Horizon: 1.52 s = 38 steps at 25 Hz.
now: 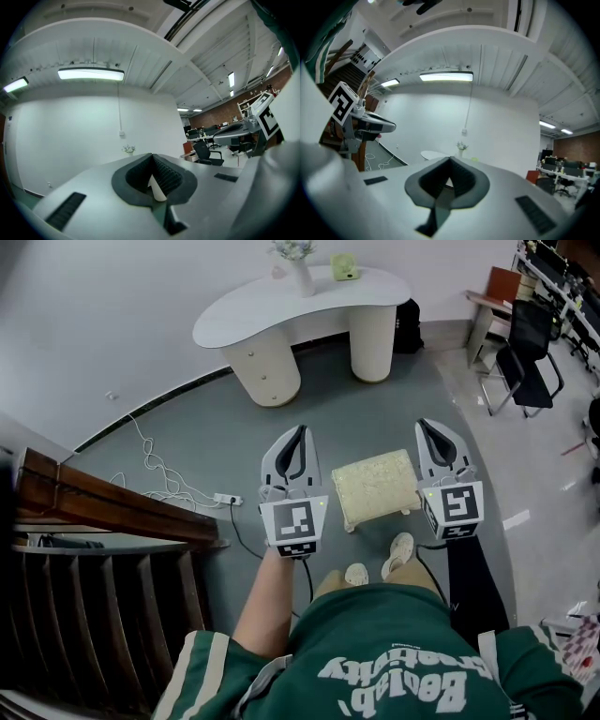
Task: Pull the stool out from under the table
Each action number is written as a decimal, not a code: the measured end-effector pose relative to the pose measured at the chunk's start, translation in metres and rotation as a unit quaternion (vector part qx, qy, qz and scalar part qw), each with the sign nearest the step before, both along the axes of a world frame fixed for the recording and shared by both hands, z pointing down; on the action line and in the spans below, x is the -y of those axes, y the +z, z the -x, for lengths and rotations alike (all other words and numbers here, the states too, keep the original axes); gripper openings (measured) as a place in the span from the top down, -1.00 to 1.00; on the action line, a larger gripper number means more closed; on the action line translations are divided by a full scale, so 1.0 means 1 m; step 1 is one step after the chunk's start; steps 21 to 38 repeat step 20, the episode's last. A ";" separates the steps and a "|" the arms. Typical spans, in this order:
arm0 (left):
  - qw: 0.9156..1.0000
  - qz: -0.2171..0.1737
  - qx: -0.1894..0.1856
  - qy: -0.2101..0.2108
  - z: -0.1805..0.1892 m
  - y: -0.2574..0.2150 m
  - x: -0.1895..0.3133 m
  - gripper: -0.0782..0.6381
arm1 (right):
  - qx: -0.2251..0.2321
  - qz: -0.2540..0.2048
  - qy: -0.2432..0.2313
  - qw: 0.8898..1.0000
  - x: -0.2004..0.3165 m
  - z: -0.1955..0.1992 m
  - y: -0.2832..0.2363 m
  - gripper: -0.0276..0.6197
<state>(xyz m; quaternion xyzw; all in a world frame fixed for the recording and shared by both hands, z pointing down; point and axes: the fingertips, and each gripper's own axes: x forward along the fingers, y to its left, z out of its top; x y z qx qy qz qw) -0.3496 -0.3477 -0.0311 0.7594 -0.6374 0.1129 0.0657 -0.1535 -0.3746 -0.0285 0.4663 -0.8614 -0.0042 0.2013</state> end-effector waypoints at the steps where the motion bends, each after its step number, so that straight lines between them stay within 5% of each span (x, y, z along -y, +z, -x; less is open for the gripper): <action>1: 1.000 0.000 0.000 0.002 0.000 0.000 -0.001 0.77 | 0.001 -0.001 0.002 1.000 0.000 -0.002 -0.001 0.91; 38: 1.000 0.005 0.001 0.023 -0.017 -0.001 -0.015 0.77 | -0.014 -0.015 0.010 1.000 -0.010 -0.022 -0.008 0.91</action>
